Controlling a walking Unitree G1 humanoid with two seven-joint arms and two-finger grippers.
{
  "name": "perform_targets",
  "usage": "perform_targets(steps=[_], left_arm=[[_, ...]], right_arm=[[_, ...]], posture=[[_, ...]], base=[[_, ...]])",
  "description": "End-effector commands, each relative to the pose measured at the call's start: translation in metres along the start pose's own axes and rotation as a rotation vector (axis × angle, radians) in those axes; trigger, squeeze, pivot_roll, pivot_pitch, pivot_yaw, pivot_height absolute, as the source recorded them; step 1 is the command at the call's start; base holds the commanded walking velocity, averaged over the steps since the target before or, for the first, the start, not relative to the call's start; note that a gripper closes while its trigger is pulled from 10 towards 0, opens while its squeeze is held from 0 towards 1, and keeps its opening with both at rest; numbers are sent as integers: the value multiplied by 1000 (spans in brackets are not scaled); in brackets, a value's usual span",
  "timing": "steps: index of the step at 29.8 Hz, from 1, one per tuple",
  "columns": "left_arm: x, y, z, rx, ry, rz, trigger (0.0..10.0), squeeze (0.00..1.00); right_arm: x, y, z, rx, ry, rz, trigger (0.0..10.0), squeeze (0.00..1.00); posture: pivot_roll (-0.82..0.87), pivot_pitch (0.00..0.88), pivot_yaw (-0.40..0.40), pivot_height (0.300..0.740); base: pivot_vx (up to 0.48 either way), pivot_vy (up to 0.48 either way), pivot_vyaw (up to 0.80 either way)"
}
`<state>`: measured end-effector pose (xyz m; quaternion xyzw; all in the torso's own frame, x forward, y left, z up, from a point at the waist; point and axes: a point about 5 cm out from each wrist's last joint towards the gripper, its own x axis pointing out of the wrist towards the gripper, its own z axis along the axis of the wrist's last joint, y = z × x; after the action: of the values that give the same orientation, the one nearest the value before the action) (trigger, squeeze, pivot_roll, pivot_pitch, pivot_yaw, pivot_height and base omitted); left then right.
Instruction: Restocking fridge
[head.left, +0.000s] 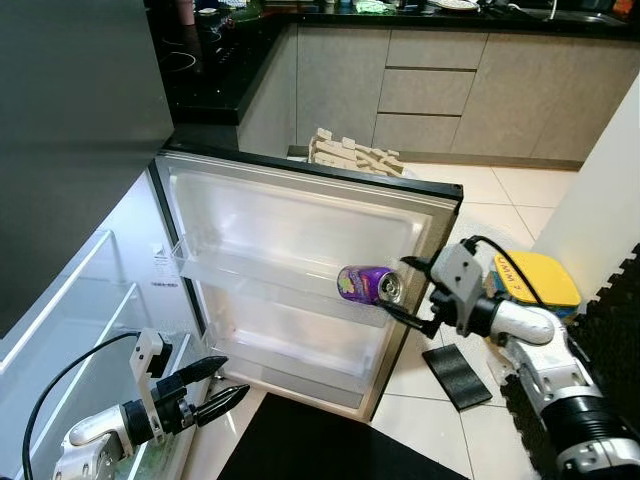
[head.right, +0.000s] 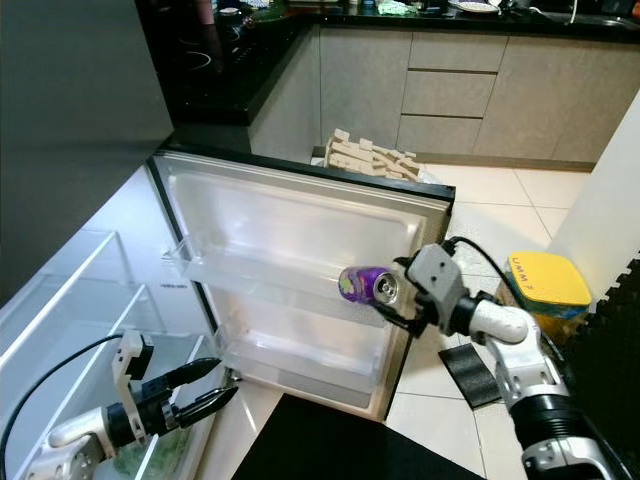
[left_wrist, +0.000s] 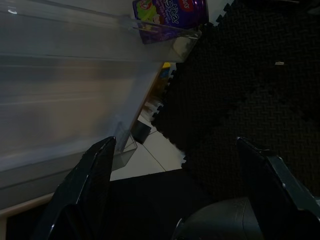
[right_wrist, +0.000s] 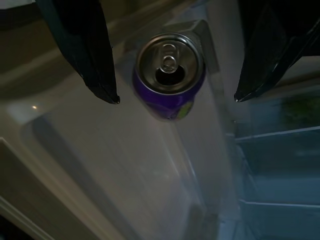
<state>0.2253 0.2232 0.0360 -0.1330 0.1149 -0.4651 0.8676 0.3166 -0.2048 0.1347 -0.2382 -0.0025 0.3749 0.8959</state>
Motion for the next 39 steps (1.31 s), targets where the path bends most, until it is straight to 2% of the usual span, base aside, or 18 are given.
perform_targets(steps=[1, 6, 18, 33, 39], left_arm=[[3, -2, -1, -11, -8, -17, 10000, 0], [3, -2, 0, -10, -9, -18, 10000, 0], [2, -3, -1, -12, -11, -16, 10000, 0], [1, -2, 0, -13, -12, -16, 10000, 0], [1, -3, 1, -12, -12, -18, 10000, 0]], right_arm=[[0, 3, -5, -6, 23, -3, 10000, 0], [4, 6, -13, -14, 49, -44, 10000, 0], [10, -1, -23, -58, 92, -209, 10000, 0], [19, 10, -24, -20, 43, -168, 10000, 0], [24, 14, -27, -35, 68, -158, 10000, 0]], posture=[[-61, 0, -6, 740], [-59, 0, -6, 740], [-54, 0, -6, 740], [-52, 0, -3, 740], [-52, 0, -3, 740]], base=[[0, 0, 0], [0, 0, 0], [0, 0, 0], [0, 0, 0], [0, 0, 0]])
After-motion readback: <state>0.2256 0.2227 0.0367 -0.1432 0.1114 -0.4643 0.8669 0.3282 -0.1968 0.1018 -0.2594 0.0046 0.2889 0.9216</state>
